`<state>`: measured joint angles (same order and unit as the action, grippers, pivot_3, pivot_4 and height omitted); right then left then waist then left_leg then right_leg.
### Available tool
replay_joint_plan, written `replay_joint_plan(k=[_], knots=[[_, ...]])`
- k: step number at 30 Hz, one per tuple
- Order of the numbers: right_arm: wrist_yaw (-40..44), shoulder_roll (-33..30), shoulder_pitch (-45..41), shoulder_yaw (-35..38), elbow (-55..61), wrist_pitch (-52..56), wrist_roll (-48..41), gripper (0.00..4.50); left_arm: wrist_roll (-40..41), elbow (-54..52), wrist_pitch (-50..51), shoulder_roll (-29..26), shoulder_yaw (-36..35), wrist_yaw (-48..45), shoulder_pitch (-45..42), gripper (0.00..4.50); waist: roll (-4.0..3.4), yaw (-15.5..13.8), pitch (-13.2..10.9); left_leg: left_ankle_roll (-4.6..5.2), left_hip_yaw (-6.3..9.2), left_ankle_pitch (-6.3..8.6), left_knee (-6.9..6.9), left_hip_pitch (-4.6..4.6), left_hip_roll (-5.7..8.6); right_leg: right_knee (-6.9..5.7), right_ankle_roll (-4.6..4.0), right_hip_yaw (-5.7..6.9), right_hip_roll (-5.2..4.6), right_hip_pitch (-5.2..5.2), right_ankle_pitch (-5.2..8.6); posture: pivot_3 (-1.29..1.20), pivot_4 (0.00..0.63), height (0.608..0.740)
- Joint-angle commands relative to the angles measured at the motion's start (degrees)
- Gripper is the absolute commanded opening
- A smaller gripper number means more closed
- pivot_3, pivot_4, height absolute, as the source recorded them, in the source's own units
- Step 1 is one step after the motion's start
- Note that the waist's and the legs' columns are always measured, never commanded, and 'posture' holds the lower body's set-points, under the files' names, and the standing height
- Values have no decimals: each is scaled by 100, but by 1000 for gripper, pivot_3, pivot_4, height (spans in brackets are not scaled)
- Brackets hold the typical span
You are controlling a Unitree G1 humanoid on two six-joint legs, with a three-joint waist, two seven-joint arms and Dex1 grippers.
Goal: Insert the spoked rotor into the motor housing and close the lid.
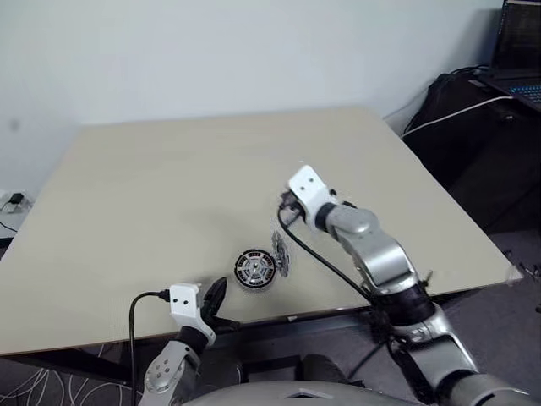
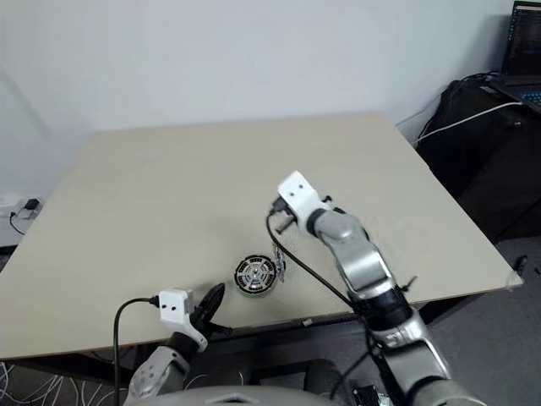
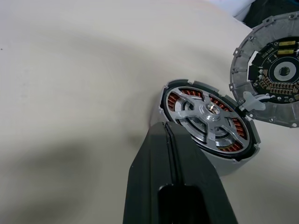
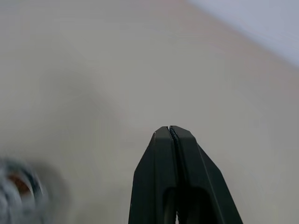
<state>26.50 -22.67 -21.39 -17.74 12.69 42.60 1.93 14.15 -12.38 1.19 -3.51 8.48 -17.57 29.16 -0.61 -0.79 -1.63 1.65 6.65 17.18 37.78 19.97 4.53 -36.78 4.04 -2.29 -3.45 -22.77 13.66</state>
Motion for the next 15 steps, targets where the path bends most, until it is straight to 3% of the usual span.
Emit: replay_joint_plan(k=[1,8,15], knots=[[459,-527,399,-87,653,27,-39,44,64,-190,-8,-28,-9,-66,-111,0,1,-4,0,1,0,0,0,0,0,0,1,0,0,1,0,0,0,740],[1076,-809,1140,-137,1340,549,-638,44,67,-114,7,-76,-6,-138,-187,0,7,3,-7,1,0,1,7,-4,-13,-1,32,-2,-5,7,19,0,0,740],[1008,-315,1184,141,1266,451,-1149,44,64,-42,-19,-96,-42,-204,-200,0,37,-23,-27,2,-1,1,17,-11,-10,0,38,-1,-4,22,16,0,0,740]])
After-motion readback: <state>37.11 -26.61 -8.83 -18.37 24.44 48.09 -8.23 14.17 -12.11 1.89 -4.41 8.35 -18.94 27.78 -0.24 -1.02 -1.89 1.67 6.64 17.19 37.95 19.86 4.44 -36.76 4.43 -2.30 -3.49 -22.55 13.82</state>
